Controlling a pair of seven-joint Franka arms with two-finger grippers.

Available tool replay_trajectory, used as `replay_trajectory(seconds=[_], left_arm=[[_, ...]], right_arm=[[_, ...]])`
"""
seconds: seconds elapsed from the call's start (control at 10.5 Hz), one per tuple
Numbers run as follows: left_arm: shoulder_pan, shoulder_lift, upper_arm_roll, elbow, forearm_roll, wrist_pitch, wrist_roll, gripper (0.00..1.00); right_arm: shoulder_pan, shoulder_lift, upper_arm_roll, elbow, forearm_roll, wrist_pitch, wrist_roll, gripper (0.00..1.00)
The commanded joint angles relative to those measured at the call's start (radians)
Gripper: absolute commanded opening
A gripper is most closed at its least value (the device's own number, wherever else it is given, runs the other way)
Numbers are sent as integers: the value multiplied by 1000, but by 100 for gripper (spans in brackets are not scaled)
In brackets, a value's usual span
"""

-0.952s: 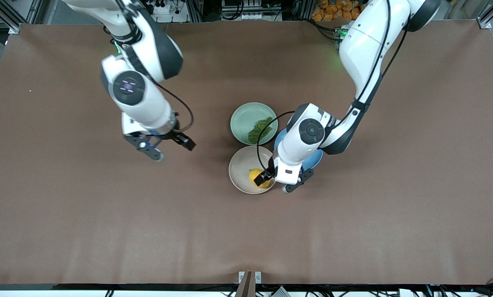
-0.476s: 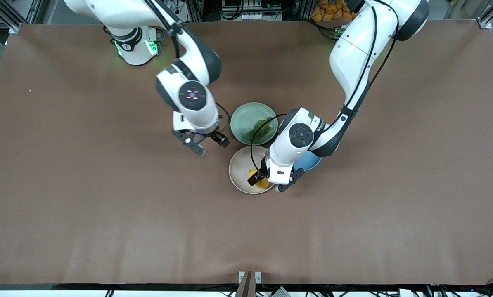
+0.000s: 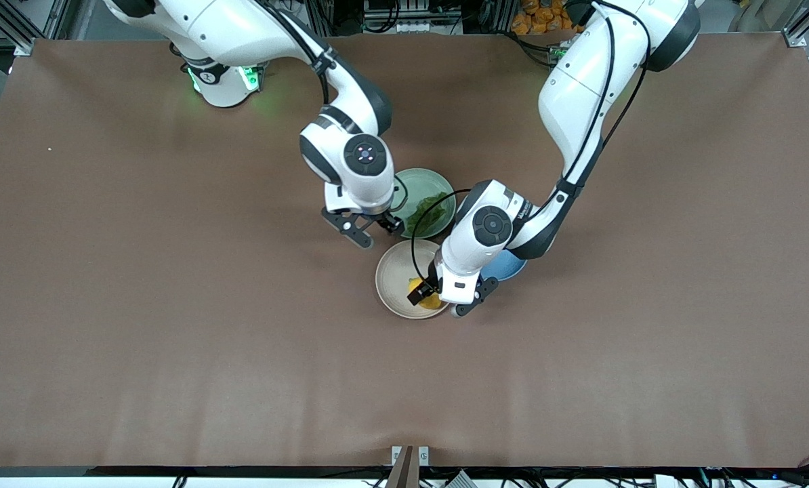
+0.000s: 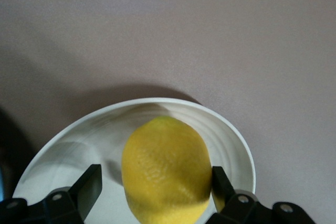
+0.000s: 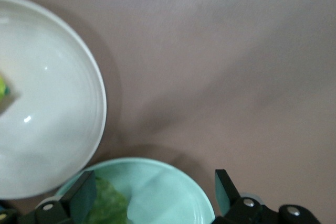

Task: Pick lemon and lettuce from plates
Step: 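Grasp the lemon with the left gripper while the right gripper reaches lettuce, then lift the lemon with the left gripper while the right gripper grasps lettuce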

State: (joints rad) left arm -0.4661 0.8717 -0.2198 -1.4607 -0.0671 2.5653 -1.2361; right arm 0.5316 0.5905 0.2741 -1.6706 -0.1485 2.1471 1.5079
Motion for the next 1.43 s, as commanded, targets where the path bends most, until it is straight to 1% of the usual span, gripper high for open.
replay_trajectory(seconds=[0.0, 0.1, 0.19, 0.29, 0.48, 0.57, 0.67, 0.86, 1.05, 1.14, 1.33], left_arm=[[-8, 21, 8, 26, -23, 9, -6, 44], [-8, 21, 8, 26, -25, 9, -8, 22], [-5, 21, 8, 26, -25, 9, -8, 6], [-5, 17, 10, 26, -25, 9, -10, 0], [1, -19, 8, 26, -26, 3, -14, 0], [9, -43, 8, 26, -49, -2, -25, 0], [24, -74, 10, 26, -53, -13, -25, 0], [50, -129, 14, 26, -39, -95, -20, 0], [87, -196, 17, 22, -16, -172, 1, 0], [122, -218, 16, 22, 6, -215, 56, 0], [168, -246, 17, 20, 12, -276, 166, 0]], right_arm=[[16, 55, 63, 38, -83, -1, 29, 100], [21, 67, 74, 41, -91, 0, 47, 100], [30, 77, 83, 46, -97, 16, 55, 100], [31, 87, 95, 48, -103, 31, 80, 100], [31, 109, 123, 49, -140, 57, 127, 100], [31, 123, 137, 60, -155, 59, 149, 100], [31, 135, 148, 69, -160, 59, 163, 100], [31, 143, 160, 80, -160, 60, 173, 100], [45, 164, 160, 95, -161, 98, 176, 100], [50, 179, 160, 109, -163, 102, 176, 100], [65, 218, 158, 146, -167, 102, 176, 100]])
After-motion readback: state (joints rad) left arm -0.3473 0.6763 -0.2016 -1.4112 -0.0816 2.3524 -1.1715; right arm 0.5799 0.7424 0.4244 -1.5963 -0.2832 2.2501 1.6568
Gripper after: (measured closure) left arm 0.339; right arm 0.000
